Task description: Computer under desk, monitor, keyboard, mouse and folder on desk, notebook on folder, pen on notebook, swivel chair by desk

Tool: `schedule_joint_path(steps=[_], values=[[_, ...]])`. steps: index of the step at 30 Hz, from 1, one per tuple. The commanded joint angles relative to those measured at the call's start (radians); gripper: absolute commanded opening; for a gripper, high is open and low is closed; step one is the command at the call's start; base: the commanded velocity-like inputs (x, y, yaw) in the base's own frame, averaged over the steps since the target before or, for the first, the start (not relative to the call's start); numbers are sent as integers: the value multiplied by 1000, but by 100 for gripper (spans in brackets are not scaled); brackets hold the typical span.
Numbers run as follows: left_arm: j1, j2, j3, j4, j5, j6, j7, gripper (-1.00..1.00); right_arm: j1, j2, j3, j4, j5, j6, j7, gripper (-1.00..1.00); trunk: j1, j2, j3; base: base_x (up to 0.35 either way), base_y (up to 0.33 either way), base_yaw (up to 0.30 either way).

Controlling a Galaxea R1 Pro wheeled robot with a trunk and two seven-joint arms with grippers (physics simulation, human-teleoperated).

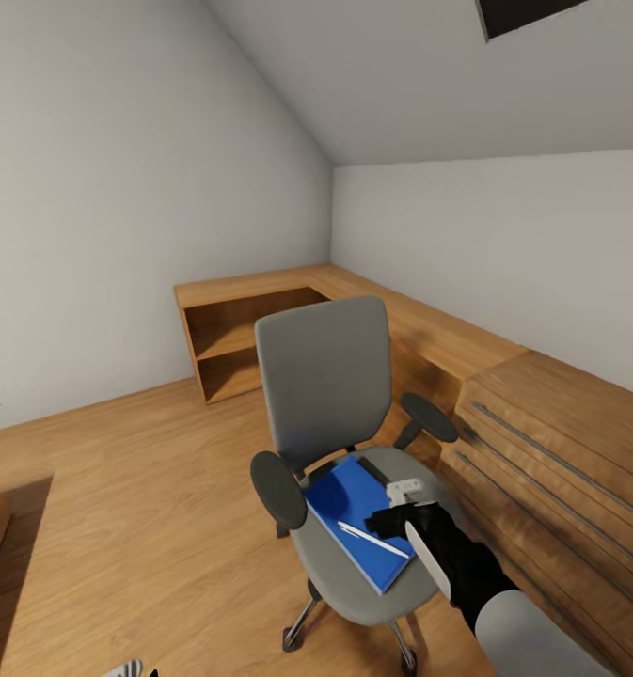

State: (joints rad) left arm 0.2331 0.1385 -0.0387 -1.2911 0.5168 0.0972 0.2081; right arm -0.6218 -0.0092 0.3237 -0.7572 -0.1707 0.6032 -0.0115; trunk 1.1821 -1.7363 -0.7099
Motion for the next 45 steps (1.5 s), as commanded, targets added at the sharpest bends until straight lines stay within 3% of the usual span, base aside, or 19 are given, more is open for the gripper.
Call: schedule_joint_path(steps=[1,26,33,45], values=[[0,1,-3,1,8,3,8,100,0,-1,17,-8,-5,5,-1,100,0,-1,-1,0,0,0],[0,0,-3,32,8,1,11,100,0,0,39,-44,-7,7,1,100,0,-1,-1,0,0,77],[0,1,-3,32,8,1,11,100,0,0,73,-40,-8,30,3,100,0,-1,-1,0,0,6],[0,-23,8,45,8,-11,14,100,-3,4,74,-47,-5,34,2,100,46,-85,-39,0,0,0]])
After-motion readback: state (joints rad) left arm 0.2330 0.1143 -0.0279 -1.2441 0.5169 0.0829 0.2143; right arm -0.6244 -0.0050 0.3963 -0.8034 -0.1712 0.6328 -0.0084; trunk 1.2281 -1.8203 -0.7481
